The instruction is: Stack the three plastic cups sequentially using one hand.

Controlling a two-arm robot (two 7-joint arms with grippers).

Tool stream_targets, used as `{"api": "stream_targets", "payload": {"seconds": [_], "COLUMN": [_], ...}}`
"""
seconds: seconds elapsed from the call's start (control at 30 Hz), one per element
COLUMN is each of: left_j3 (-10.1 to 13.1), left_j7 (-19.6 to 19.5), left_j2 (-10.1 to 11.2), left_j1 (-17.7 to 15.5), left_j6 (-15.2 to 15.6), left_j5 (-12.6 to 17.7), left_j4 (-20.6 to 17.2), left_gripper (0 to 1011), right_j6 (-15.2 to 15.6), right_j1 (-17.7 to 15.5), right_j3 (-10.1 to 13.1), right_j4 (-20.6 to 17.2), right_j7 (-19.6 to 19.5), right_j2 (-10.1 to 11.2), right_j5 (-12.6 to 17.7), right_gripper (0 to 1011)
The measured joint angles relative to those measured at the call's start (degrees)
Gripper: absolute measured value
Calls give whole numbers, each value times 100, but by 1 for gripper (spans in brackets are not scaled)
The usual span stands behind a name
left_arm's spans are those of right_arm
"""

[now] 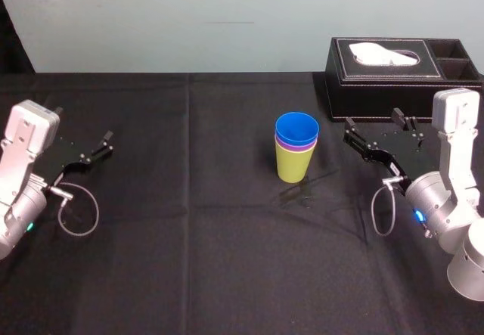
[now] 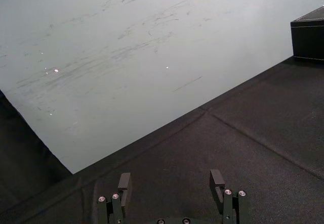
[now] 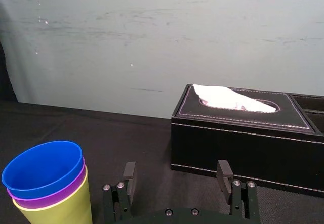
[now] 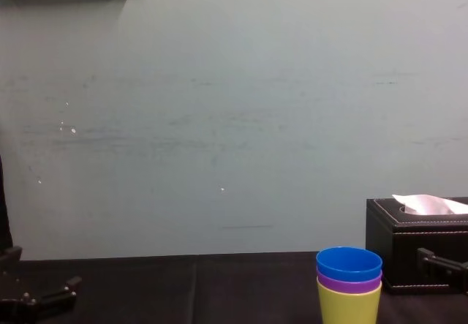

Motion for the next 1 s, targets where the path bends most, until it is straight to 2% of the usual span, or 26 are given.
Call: {"api": "stream_targets", "payload": {"seconds": [1.0], "left_j3": [0], "left_j7": [0], "left_j2": [0], "left_j1": [0], "left_j6": [0], "left_j5": [0], "left_j4": [0], "left_gripper": [1011], "right_j6": [0], "right_j1": [0], "right_j3": [0], "right_j4": [1], "right_j7": [1], "right_j2": [0], "right_j5": [0], "right_gripper": [1000]}}
